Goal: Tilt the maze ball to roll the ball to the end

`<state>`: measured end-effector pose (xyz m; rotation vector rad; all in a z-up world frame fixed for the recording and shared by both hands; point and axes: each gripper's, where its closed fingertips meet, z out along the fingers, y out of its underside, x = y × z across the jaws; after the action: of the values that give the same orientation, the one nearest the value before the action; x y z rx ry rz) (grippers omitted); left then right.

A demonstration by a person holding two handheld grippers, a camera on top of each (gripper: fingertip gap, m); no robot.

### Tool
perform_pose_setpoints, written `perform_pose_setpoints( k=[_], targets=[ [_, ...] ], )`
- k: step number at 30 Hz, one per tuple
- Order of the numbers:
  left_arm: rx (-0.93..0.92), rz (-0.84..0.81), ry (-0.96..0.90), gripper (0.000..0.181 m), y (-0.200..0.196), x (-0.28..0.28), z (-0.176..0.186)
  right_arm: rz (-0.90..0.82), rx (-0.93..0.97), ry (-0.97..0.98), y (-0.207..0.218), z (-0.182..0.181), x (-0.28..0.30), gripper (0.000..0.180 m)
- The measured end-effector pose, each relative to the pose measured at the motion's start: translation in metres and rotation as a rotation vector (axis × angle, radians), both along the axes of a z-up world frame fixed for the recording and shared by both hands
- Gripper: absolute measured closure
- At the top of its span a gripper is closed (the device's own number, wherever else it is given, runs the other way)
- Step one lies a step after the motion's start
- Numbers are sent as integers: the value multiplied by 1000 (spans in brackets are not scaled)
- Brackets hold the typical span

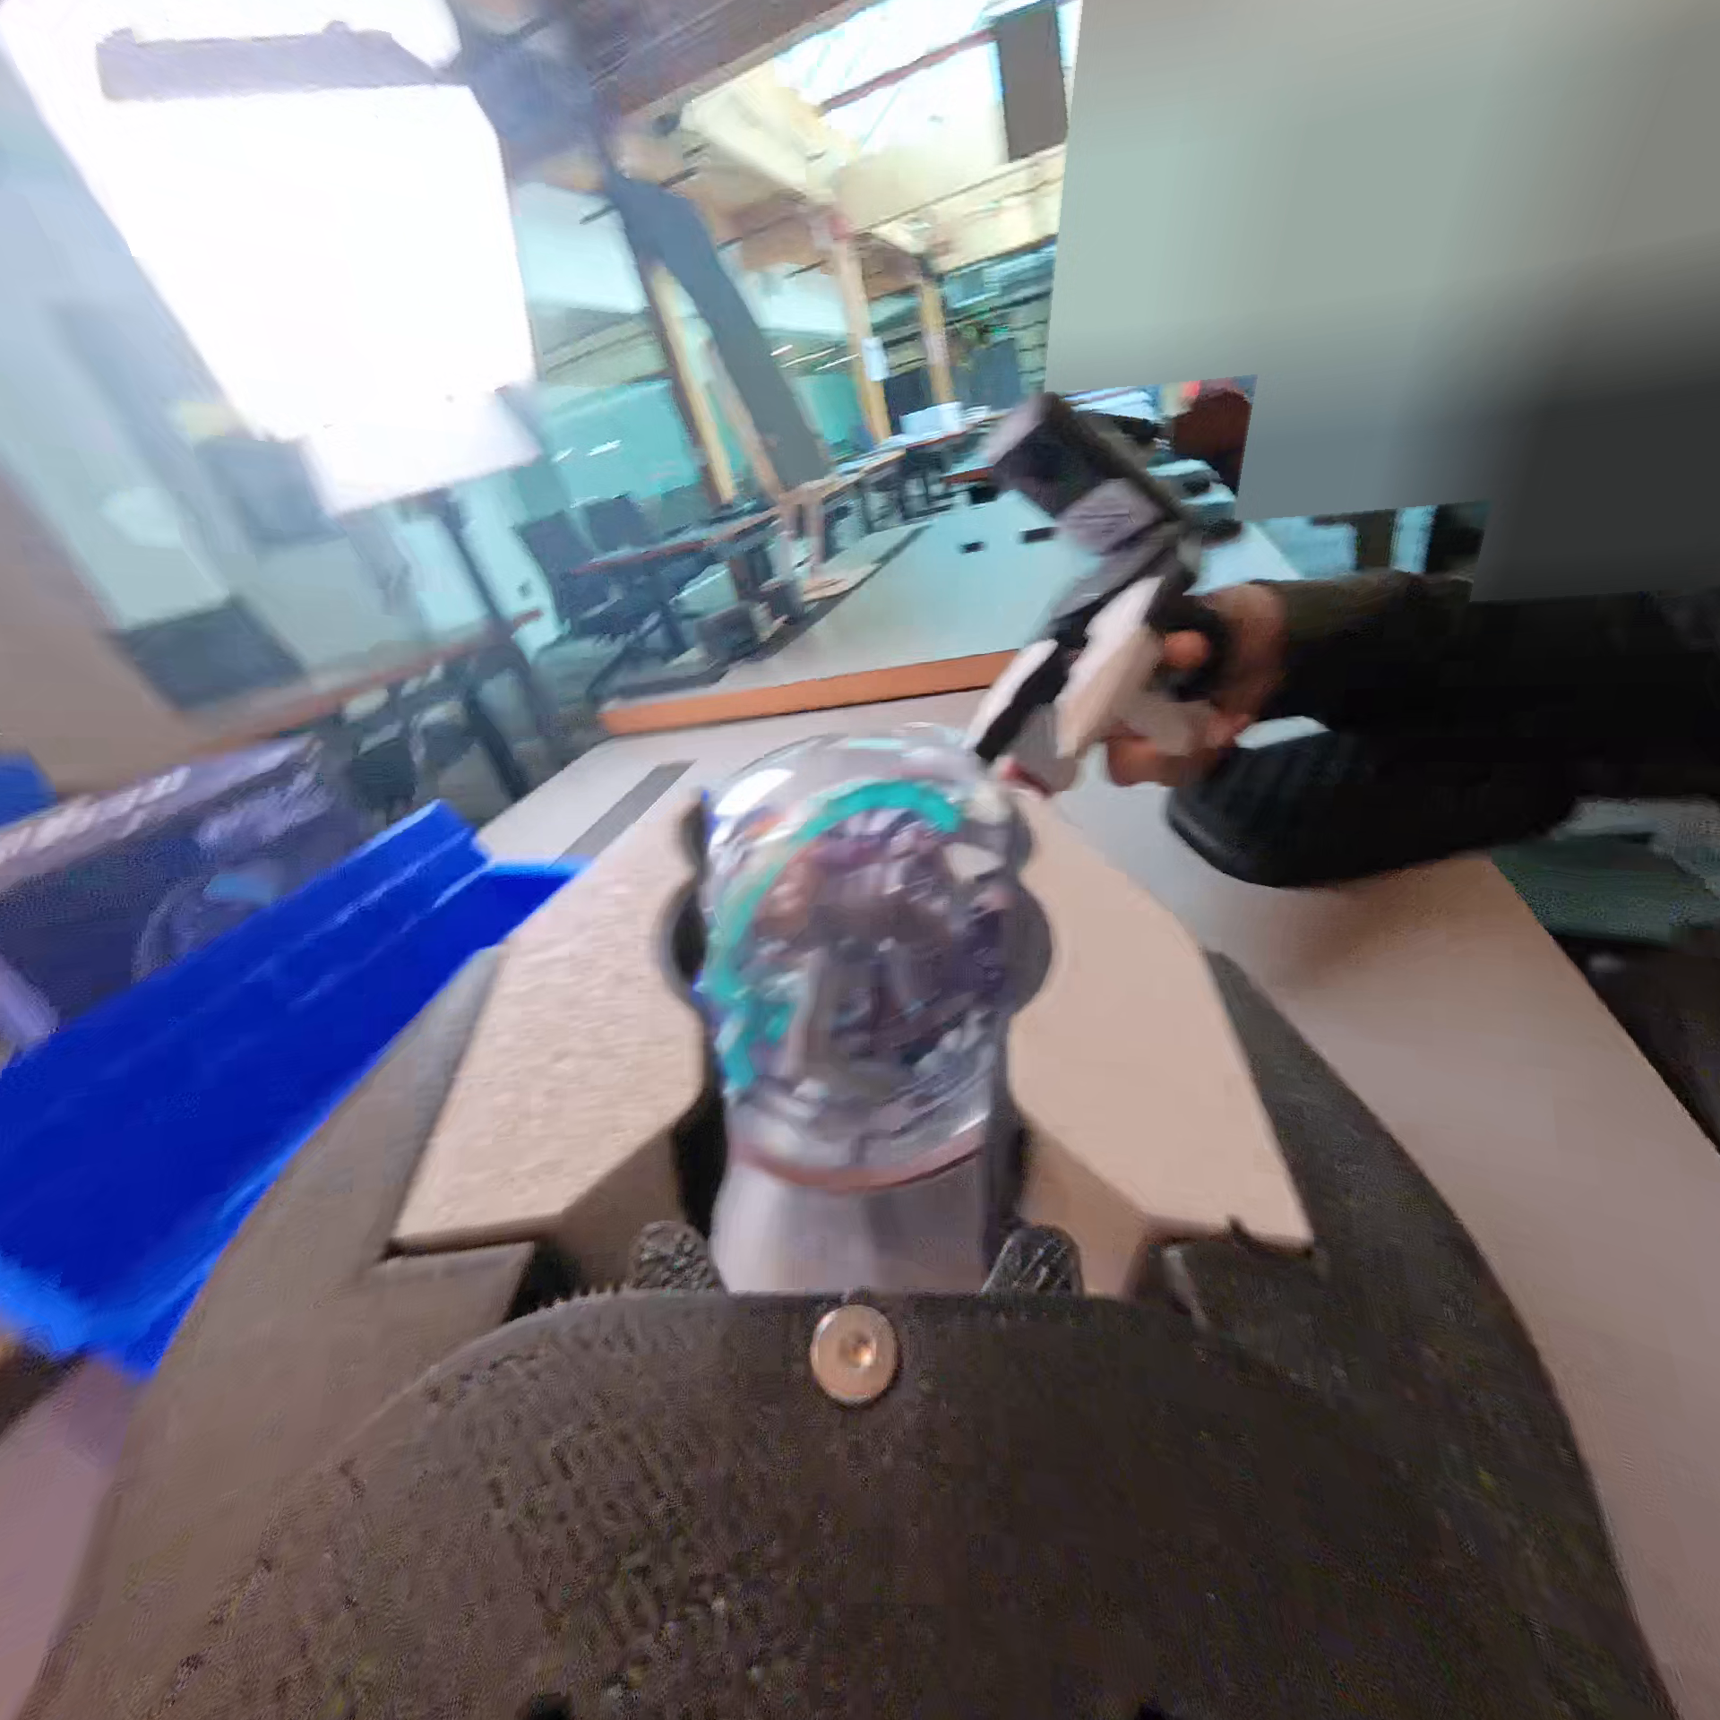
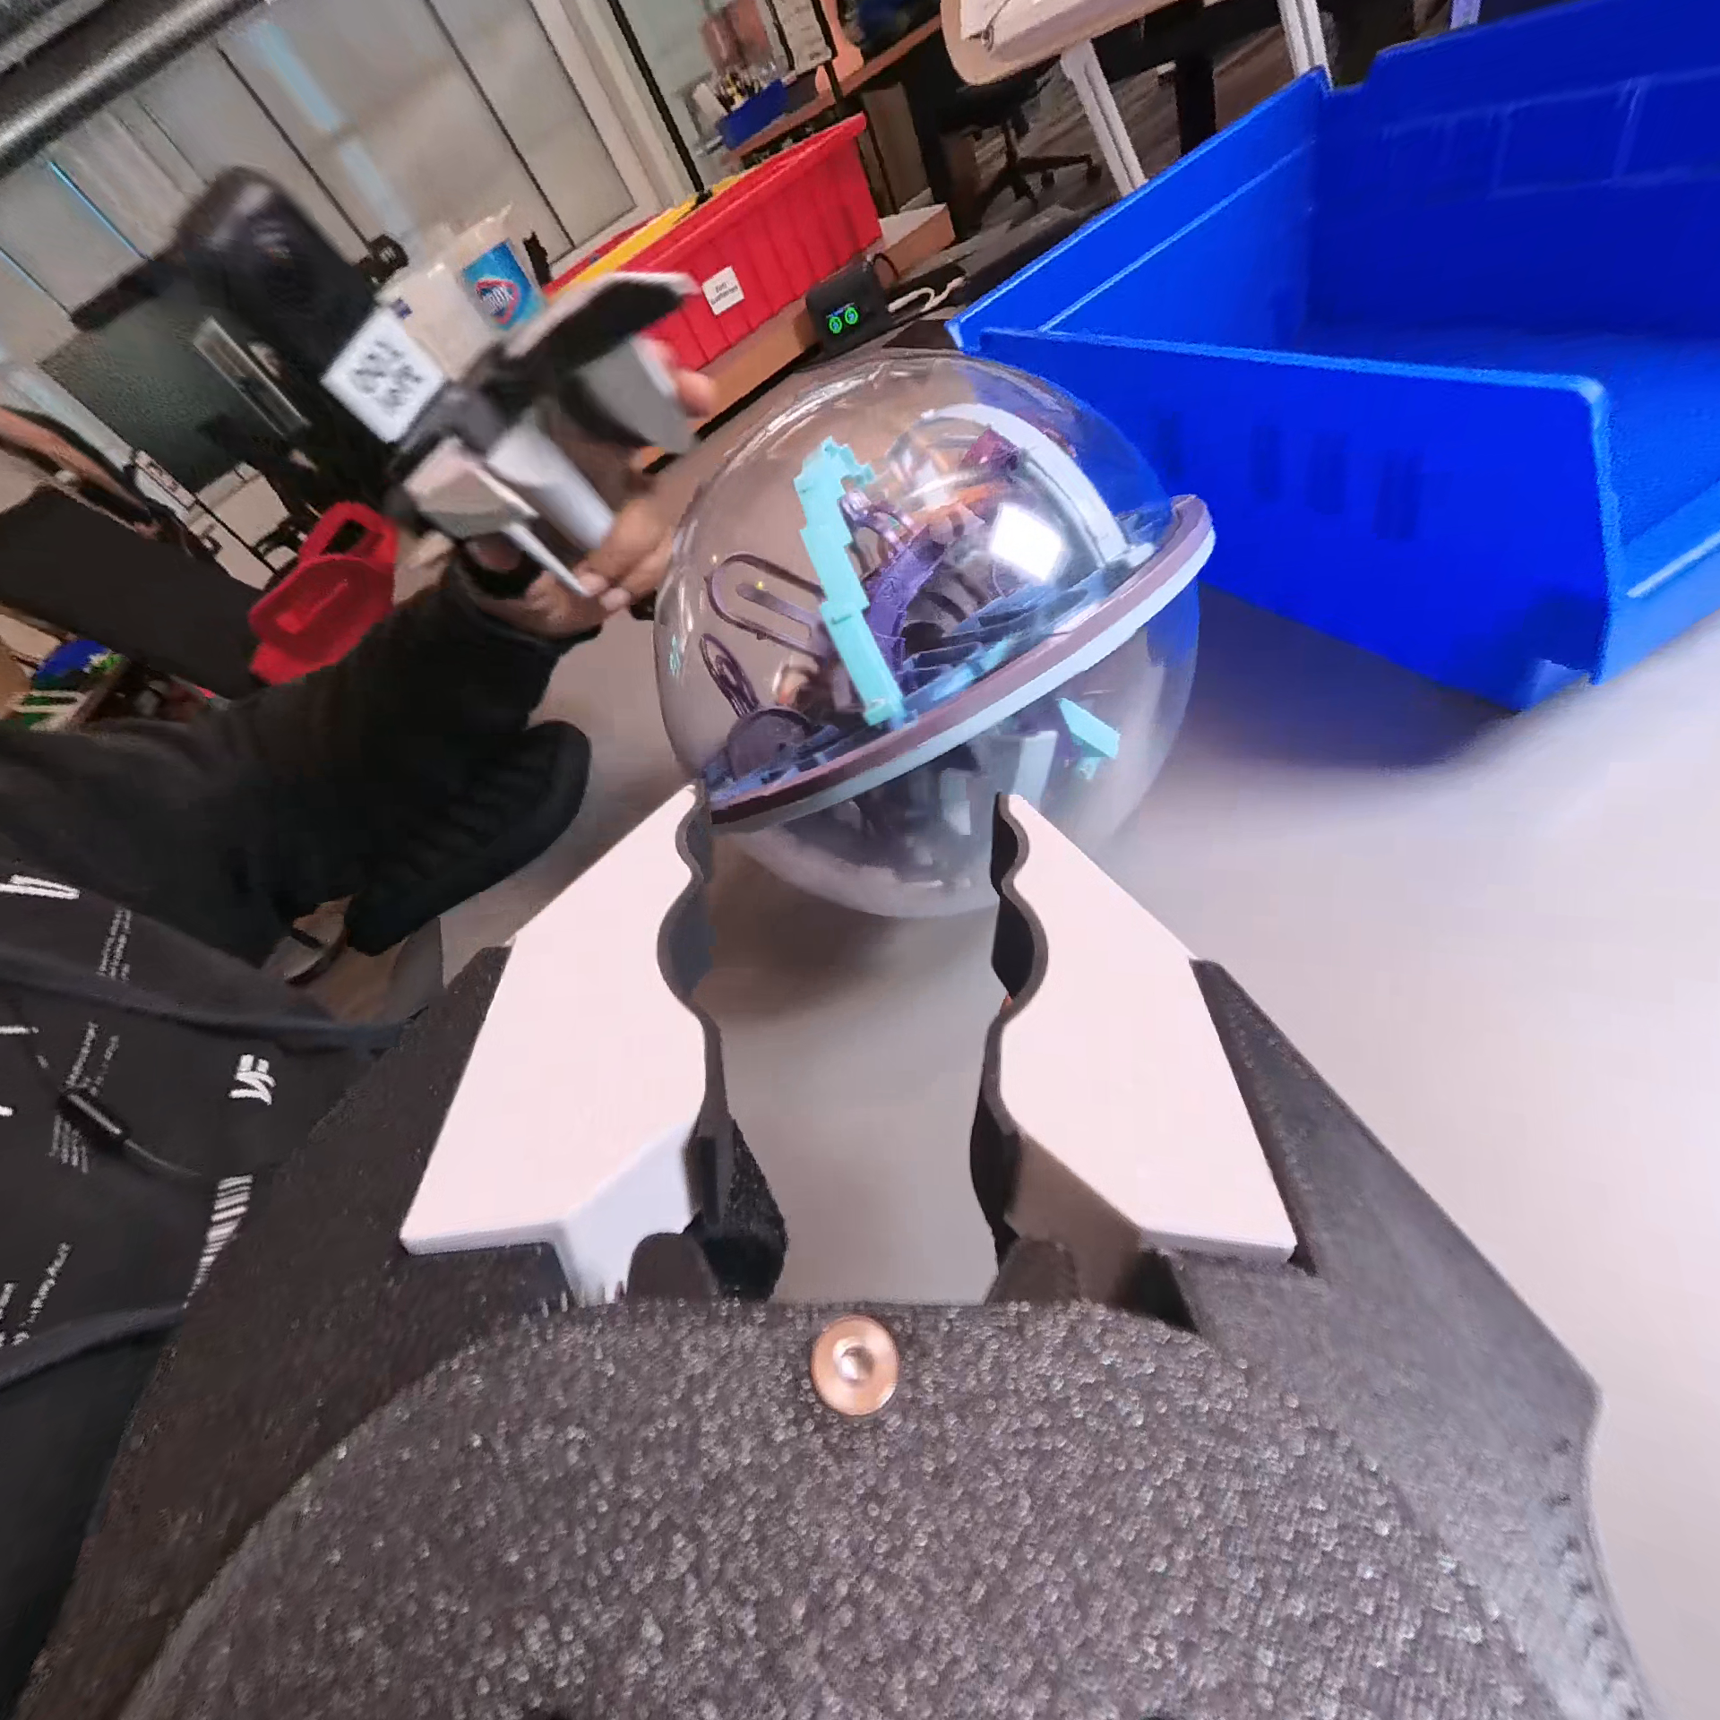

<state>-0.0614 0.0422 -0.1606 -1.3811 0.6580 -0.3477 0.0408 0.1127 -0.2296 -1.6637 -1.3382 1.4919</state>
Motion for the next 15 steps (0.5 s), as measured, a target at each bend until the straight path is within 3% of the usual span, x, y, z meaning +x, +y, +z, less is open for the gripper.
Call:
perform_pose_setpoints(
  k=[2,4,7,10,15],
  targets=[
    [-151,51,-74,78,26,-32,-21,-3,-18,-4,4,0,-4,121],
    [-334,2,-157,56,45,-43,-52,-6,-23,-14,7,-2,-9,120],
    [-435,-115,-258,48,60,-33,-71,-13,-35,-15,12,-4,-13,118],
    [-506,-195,-228,52,60,-13,-85,2,-21,-13,10,-7,-13,121],
    [-419,-83,-7,56,55,-3,-97,20,4,-8,9,-16,-12,123]
  ],
)
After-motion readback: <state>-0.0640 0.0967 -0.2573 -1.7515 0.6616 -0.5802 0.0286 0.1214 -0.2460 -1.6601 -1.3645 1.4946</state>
